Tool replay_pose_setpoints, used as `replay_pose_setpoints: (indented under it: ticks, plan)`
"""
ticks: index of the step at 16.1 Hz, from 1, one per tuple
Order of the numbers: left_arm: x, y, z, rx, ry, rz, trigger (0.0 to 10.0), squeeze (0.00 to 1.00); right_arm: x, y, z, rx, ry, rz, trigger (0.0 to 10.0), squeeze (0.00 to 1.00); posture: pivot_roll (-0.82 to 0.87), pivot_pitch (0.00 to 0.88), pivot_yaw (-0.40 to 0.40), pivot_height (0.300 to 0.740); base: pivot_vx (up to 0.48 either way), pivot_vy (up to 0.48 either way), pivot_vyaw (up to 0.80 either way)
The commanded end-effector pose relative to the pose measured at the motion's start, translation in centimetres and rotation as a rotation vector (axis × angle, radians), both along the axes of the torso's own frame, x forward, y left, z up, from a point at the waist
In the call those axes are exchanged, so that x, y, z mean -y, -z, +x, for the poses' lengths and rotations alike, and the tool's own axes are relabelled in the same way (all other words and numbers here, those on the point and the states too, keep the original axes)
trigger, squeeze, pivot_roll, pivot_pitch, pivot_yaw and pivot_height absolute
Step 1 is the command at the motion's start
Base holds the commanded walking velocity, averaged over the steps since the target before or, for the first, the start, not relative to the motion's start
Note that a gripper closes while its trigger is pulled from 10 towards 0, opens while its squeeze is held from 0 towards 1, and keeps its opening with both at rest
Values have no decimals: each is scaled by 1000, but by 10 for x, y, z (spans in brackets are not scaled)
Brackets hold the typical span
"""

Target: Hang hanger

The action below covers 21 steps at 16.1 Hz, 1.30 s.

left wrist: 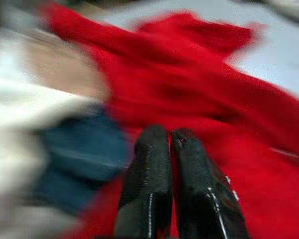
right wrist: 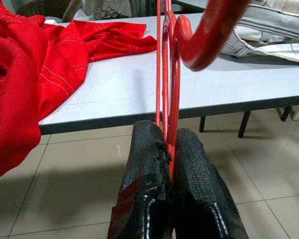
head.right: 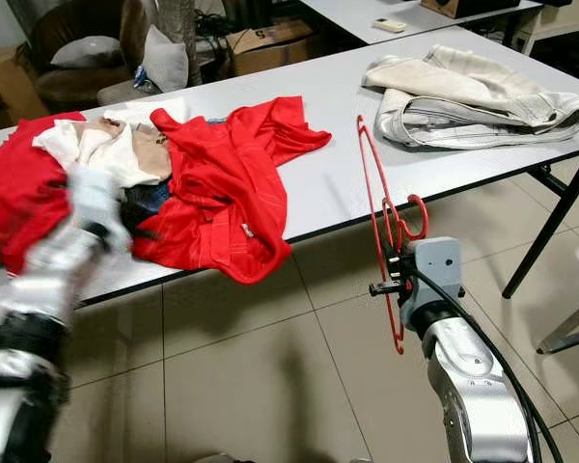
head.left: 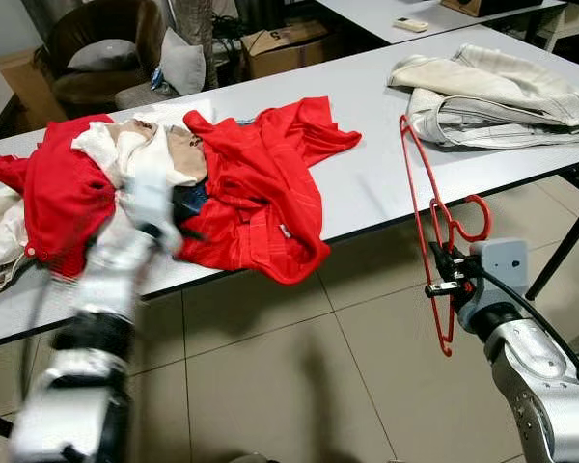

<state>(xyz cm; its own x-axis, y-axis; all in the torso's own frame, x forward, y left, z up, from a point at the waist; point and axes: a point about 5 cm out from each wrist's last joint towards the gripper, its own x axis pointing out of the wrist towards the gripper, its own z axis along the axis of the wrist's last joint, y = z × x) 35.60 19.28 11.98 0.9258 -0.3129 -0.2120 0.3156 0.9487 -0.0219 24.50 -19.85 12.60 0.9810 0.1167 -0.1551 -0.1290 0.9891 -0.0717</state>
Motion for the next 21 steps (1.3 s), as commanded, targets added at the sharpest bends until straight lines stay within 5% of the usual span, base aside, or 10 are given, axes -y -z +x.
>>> replay_pose_setpoints:
  ticks: [1,5,11,12,17,19,21]
  plan:
    - [10,9,-5,-81,55,-26,10000,1000,-1,-4,2,20,-1,-1,10000,0,-136,0,165,740,0,0,0]
    - [30,29,-24,-220,165,-93,10000,1000,3,-6,-1,23,8,-10,10000,0,-147,0,165,740,0,0,0]
    - [41,35,-31,-259,164,-114,10000,1000,1,-5,0,19,0,-10,10000,0,-139,0,161,740,0,0,0]
    - [50,40,-31,-260,188,-94,10000,0,1,-5,1,20,-1,-9,10000,0,-140,0,163,740,0,0,0]
    - [62,51,-28,-258,179,6,10000,0,0,-5,1,26,5,-6,10000,0,-149,0,177,740,0,0,0]
    - [63,53,-25,-230,152,59,3647,0,1,-6,0,29,8,-6,10000,0,-152,0,181,740,0,0,0]
    - [60,54,-22,-193,90,129,0,0,0,-6,0,30,10,-5,10000,0,-154,0,184,740,0,0,0]
